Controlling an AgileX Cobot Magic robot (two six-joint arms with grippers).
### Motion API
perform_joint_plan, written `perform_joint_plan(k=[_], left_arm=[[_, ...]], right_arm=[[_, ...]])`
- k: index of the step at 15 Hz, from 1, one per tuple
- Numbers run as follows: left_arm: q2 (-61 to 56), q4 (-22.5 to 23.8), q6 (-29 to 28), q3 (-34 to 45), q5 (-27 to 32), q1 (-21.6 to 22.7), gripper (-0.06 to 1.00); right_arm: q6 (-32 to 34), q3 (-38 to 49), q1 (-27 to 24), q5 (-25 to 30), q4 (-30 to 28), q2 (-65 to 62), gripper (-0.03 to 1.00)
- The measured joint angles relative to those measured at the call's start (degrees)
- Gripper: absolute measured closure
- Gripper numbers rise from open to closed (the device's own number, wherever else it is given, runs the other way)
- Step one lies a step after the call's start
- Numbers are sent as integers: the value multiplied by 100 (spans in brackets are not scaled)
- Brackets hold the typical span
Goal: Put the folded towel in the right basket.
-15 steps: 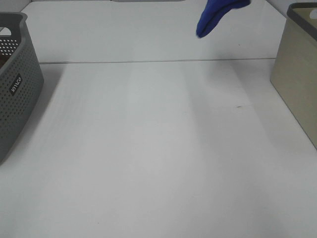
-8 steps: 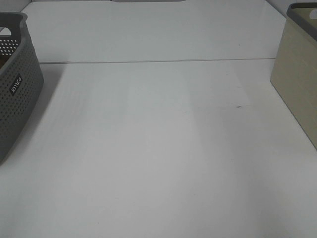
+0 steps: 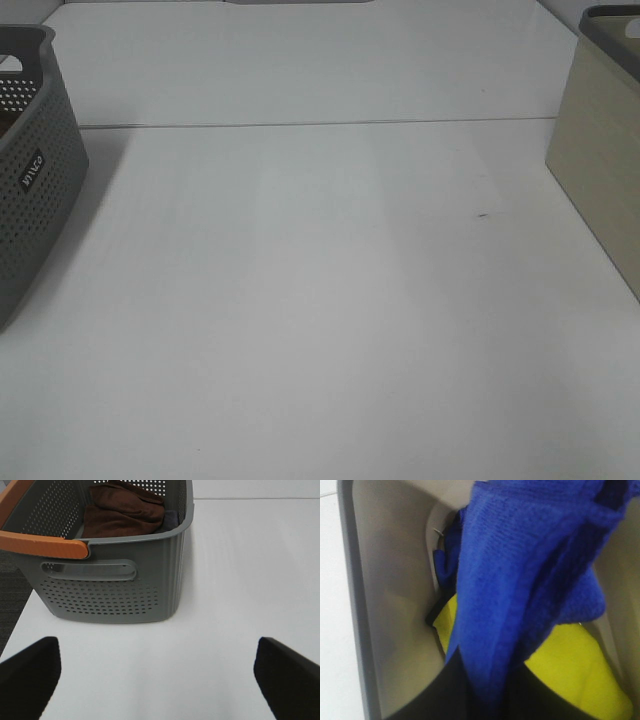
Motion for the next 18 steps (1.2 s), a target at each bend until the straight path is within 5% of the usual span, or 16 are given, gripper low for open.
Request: perform_joint_plan(k=[1,4,5,9,12,13,16,18], left_arm=[[0,0,0,0,0,0,-3],[0,0,0,0,0,0,-3],[0,0,0,0,0,0,-3],[0,0,0,0,0,0,-3],[0,0,0,0,0,0,-3],[0,0,0,0,0,0,-3],[0,0,0,0,0,0,-3],[0,0,0,0,0,0,-3]], right_arm=[[97,0,0,0,-34,63,79],[275,0,0,-6,-57,74,14],[304,0,0,-6,-69,74,6],[367,0,52,-6,344,69,-1],[779,0,613,-11,-298,-120,-1],[1089,0,1238,-11,-848,-413,-1],[1232,344,1770,-29,-974,-1140,-1],[1272,1358,1799,-46,-922,-1960,-1]])
